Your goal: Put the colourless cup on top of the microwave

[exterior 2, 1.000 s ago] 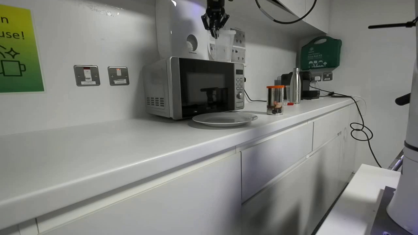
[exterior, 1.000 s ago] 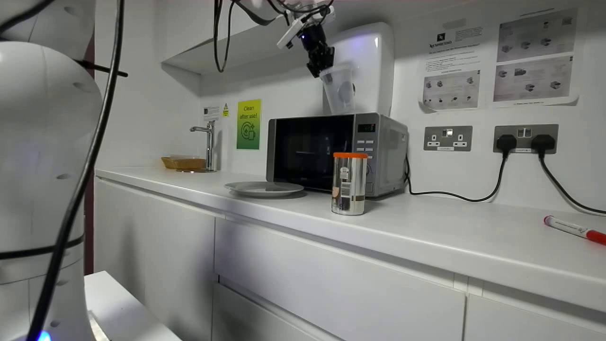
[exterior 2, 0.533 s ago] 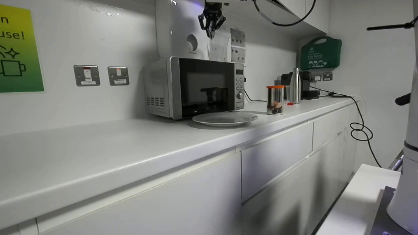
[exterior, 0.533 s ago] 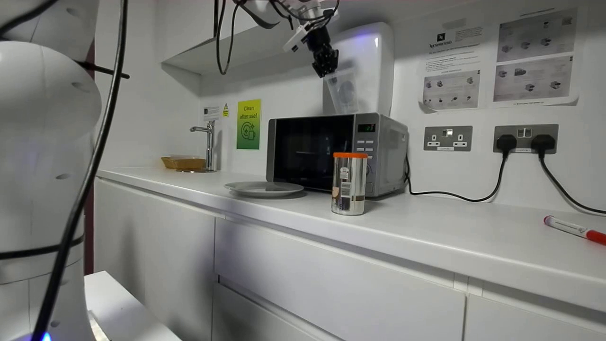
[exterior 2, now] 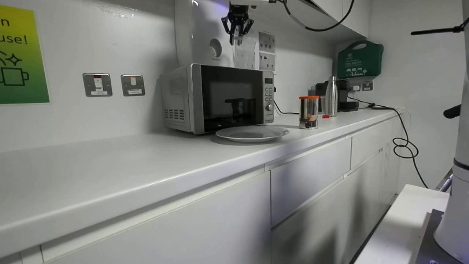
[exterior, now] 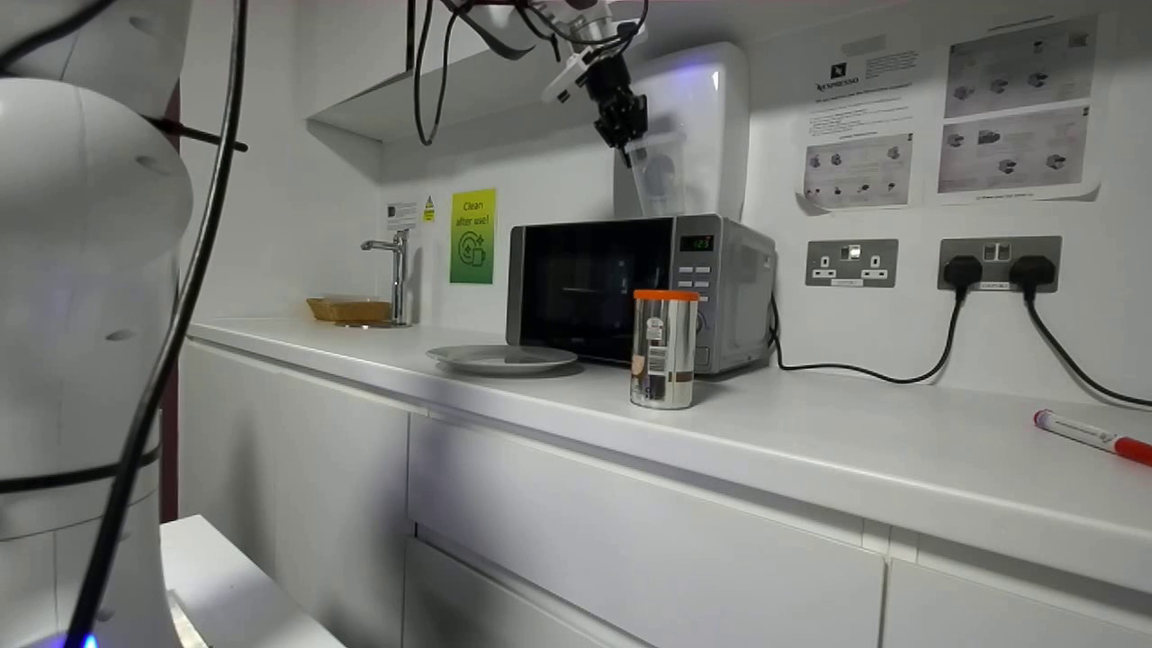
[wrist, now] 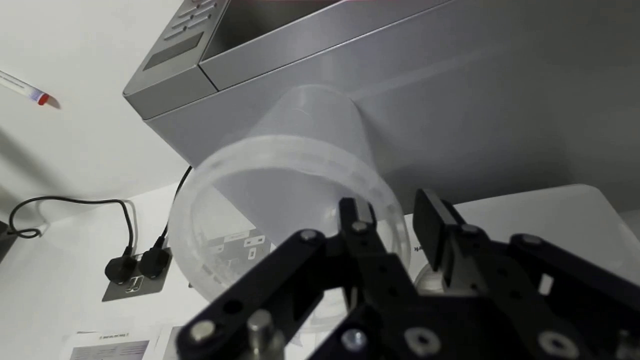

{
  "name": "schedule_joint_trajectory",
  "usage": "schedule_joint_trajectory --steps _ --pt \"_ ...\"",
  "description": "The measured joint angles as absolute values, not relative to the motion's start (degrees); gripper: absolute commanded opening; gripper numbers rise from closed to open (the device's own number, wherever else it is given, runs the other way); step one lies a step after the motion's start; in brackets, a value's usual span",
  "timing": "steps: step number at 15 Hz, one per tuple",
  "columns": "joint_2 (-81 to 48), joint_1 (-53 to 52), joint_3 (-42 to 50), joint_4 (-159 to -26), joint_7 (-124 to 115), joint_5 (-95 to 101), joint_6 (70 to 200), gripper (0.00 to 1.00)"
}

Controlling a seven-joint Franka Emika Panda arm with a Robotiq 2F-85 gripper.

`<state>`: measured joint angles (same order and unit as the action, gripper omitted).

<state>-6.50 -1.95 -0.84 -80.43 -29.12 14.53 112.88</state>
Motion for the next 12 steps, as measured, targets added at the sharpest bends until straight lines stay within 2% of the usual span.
schedule_joint_trajectory --steps 3,5,12 --pt "-6.9 -1.8 -0.8 -80.4 -29.1 14.5 112.9 0.87" --pt "-6.9 -1.8 -0.7 -80.5 -29.1 14.5 112.9 0.99" --pt "-6.9 -1.5 -0.6 -80.5 -29.1 14.5 112.9 1.00"
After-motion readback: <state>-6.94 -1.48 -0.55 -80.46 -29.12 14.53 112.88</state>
